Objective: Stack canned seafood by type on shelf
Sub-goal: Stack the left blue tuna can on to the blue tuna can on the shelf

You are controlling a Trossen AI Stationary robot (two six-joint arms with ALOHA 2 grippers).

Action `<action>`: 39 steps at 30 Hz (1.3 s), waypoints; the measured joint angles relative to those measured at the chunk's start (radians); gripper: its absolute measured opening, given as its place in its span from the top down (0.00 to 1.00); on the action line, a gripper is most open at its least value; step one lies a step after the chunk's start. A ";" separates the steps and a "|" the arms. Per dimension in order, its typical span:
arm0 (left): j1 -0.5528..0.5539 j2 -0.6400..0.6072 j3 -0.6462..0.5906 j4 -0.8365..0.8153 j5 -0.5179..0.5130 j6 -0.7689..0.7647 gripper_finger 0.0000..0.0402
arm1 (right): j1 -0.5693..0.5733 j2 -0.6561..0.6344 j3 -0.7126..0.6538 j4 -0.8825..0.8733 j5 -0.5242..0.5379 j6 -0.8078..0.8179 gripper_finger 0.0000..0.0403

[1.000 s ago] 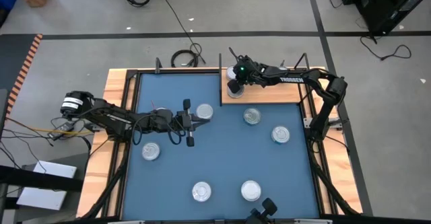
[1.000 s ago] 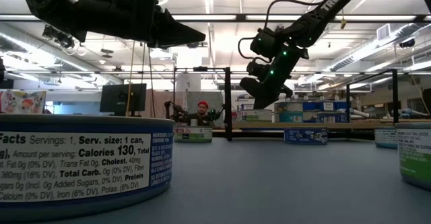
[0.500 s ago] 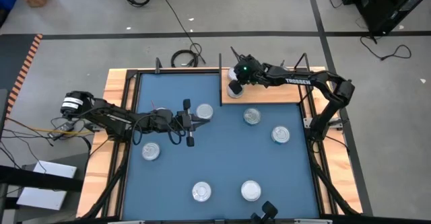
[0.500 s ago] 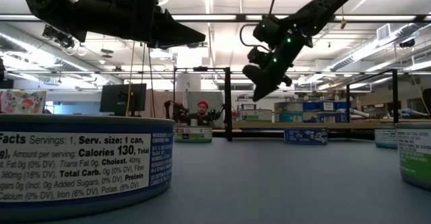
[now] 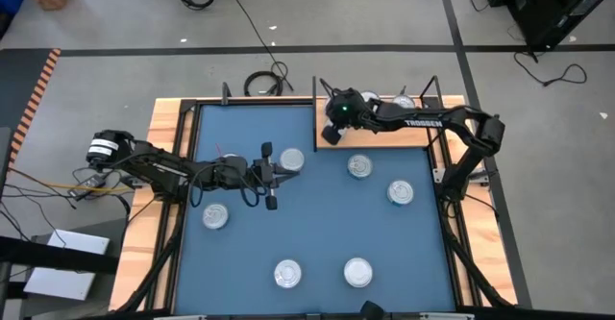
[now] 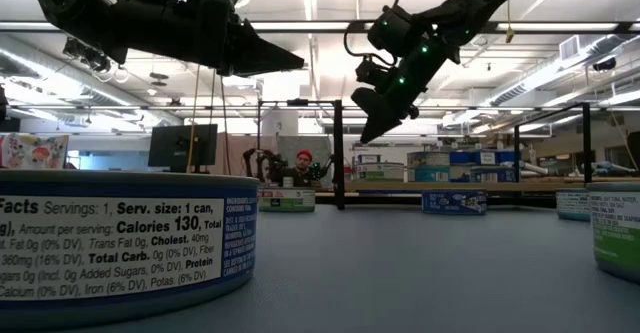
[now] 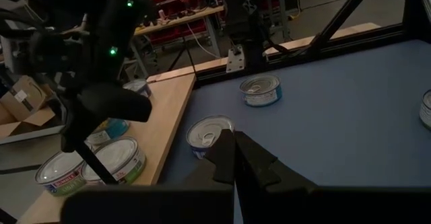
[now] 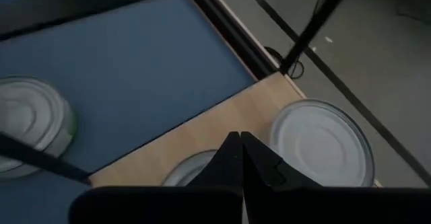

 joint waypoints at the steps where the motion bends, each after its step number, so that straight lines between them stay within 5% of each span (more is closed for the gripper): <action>1: 0.000 0.000 0.000 0.001 0.000 0.000 0.99 | 0.009 0.000 0.000 0.007 0.000 -0.011 1.00; 12: 0.000 0.000 0.003 -0.016 0.005 0.000 0.99 | 0.063 -0.027 -0.030 0.062 0.087 -0.041 1.00; 23: 0.000 0.000 0.004 -0.021 0.005 -0.023 0.99 | 0.118 -0.254 -0.306 0.195 0.088 0.022 1.00; 31: 0.000 0.000 0.005 -0.033 0.005 -0.044 0.99 | 0.287 -0.444 -0.457 0.191 0.156 0.137 1.00; 39: -0.005 0.000 0.005 -0.066 0.005 -0.048 0.99 | 0.496 -0.459 -0.465 0.149 0.161 0.240 1.00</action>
